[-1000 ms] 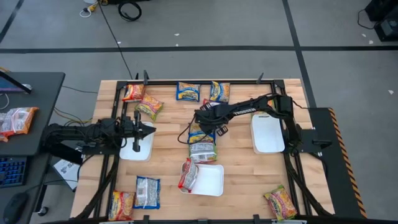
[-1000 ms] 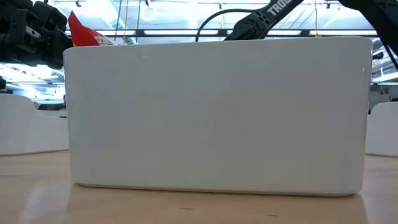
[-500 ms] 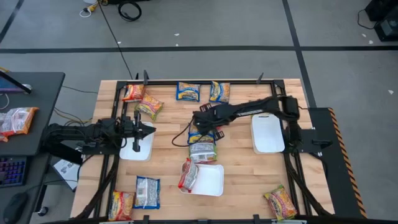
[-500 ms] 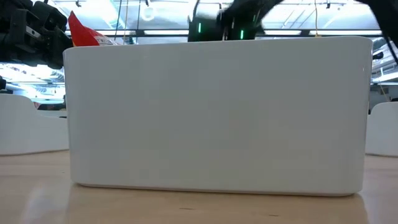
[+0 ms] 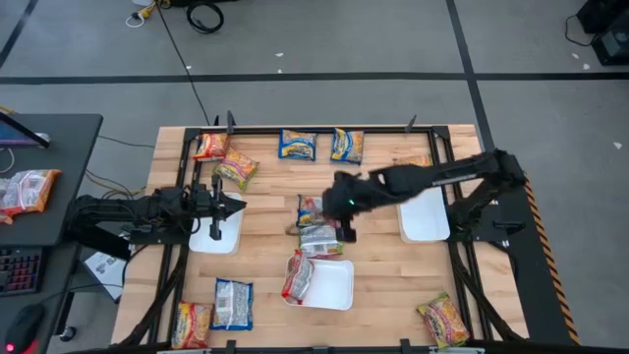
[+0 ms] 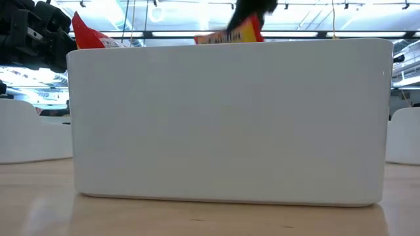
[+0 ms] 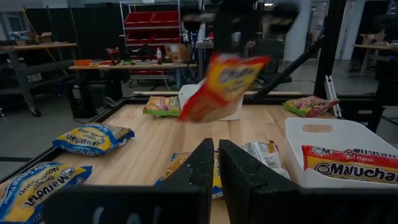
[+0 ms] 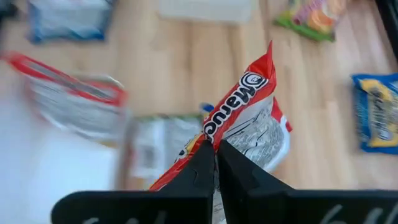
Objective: Sort Maruchan noodles
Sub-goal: Put the top right red noodle pack into the bottom white bin
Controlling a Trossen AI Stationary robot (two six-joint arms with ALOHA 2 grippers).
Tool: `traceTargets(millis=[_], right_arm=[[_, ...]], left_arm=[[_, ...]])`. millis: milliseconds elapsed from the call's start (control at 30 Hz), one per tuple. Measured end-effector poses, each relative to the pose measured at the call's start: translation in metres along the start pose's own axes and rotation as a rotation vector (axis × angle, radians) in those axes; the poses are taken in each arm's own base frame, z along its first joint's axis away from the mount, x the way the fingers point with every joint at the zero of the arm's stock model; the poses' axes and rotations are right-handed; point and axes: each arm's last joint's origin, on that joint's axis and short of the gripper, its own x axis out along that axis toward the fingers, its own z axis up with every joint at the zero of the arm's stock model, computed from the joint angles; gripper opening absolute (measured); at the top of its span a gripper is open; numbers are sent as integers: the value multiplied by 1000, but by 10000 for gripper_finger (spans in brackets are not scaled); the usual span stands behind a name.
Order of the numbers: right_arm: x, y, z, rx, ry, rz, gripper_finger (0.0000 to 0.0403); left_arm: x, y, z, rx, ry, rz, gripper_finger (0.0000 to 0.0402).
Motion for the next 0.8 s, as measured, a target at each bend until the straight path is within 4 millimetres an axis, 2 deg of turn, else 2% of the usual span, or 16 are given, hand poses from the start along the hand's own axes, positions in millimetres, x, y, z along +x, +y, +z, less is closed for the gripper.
traceTargets(millis=[167,333,433,800], right_arm=[[-7,46,-2,31,-110,92,12],[1,80,-10,68,-145,167,12],[4,90,-17,111,-179,165,12],[-11,119,-23,161,-293,81,12]], left_arm=[[0,0,0,0,0,0,32],[0,0,0,0,0,0,32],[0,0,0,0,0,0,32],[0,0,-1,1,6,0,32]])
